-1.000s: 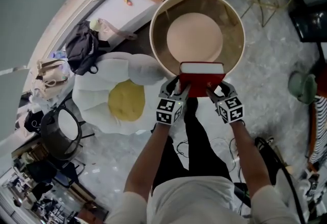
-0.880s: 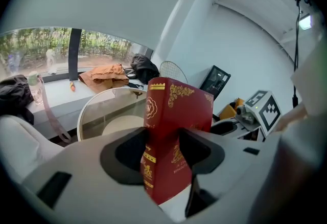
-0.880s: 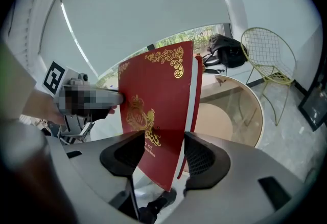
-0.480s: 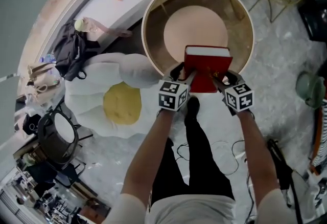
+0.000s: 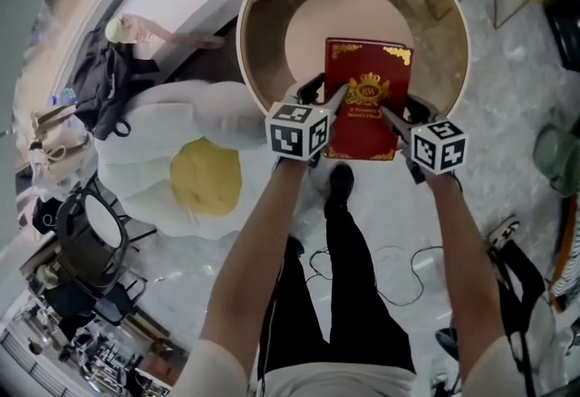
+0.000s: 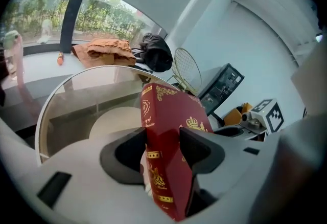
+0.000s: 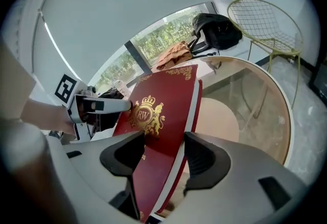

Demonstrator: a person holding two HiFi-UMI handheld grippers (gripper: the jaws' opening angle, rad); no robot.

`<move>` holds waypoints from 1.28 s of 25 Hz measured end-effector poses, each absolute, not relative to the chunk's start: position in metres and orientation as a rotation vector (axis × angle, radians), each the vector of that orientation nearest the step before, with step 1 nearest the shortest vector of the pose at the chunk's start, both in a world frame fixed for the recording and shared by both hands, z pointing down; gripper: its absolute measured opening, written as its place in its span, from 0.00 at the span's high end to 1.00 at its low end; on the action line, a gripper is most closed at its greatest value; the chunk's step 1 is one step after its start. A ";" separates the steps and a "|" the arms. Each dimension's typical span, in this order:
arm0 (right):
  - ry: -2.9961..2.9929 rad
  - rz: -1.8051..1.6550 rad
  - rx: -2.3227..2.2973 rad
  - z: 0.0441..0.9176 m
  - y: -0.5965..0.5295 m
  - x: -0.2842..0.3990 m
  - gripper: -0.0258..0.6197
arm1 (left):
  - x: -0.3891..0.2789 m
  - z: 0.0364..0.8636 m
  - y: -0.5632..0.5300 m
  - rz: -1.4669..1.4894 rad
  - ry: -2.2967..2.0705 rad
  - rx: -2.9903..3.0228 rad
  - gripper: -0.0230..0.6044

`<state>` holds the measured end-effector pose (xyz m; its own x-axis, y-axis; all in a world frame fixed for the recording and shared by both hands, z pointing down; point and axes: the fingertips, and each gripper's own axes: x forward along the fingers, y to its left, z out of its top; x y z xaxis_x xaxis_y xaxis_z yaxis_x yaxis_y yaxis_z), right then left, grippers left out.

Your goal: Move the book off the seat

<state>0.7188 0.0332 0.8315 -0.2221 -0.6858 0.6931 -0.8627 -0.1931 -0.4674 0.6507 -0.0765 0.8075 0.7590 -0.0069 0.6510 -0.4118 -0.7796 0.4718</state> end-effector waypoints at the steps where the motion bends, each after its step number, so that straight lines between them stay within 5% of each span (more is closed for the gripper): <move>1: -1.864 1.395 1.832 0.836 0.032 0.720 0.56 | 0.652 0.814 -0.079 0.856 -0.322 2.322 0.64; 17: -1.777 1.425 1.852 0.866 0.026 0.730 0.56 | 0.650 0.862 -0.094 0.895 -0.387 2.178 0.60; 24: -1.702 1.487 2.049 0.805 0.066 0.733 0.57 | 0.613 0.796 -0.074 0.920 -0.354 2.283 0.63; 32: -1.824 1.290 2.110 0.713 0.090 0.674 0.83 | 0.566 0.730 -0.020 0.901 -0.222 2.413 0.72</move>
<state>0.6737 0.0901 0.7127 -0.0558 -0.7857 0.6161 -0.8428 -0.2938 -0.4510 0.5657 -0.0198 0.7298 0.7616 0.0361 0.6471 -0.3321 -0.8356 0.4375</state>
